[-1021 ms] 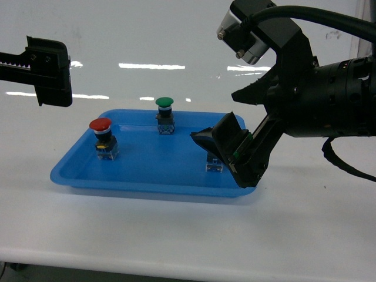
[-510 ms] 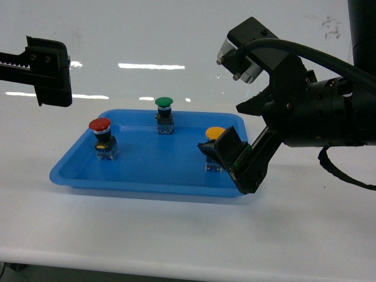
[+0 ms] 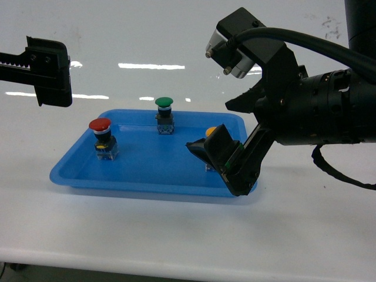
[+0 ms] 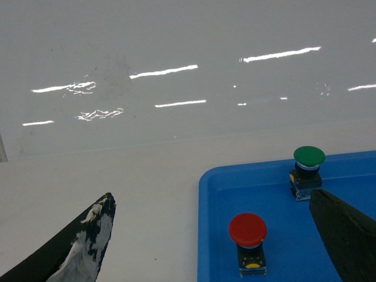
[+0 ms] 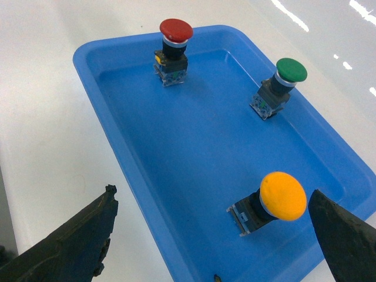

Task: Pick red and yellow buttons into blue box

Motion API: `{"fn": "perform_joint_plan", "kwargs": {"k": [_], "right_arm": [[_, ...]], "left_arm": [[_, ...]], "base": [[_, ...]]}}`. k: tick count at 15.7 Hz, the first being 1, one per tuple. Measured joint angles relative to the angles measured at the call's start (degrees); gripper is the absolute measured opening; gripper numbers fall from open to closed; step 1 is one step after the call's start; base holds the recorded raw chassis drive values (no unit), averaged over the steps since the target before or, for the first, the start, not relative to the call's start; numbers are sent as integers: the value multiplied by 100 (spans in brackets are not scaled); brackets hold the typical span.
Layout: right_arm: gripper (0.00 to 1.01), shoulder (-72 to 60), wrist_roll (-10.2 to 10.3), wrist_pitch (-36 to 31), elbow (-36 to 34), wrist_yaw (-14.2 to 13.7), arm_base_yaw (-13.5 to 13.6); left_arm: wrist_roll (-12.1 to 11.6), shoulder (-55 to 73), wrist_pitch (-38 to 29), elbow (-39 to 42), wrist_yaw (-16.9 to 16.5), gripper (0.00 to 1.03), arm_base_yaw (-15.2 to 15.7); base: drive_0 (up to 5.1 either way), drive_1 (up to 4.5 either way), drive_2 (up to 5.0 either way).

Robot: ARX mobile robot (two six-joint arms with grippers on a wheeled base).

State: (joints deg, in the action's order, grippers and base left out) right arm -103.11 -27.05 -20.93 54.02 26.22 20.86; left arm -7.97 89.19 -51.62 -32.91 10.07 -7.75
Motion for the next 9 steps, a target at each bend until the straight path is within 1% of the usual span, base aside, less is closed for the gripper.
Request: {"fn": "perform_joint_plan", "kwargs": {"k": [2,3,5,8,9], "right_arm": [[98,-348,-11,-72,57,-2,-111],[98,-782,-160,74,407,-17,-221],[98,-920,-282,184,654,2,-219],[98,-1176,-411,179,798,-26,-251],[98,-1235,-420,160,850,-57,-273]], "left_arm": [[2,0,-4,0,0,98,0],[0,0,-2,0,0,98,0],[0,0,-2,0,0,98,0],[0,0,0,0,-2,98,0],[0,0,-4,0,0,98,0]], "base": [[0,0,0],[0,0,0],[0,0,0],[0,0,0],[0,0,0]]}}
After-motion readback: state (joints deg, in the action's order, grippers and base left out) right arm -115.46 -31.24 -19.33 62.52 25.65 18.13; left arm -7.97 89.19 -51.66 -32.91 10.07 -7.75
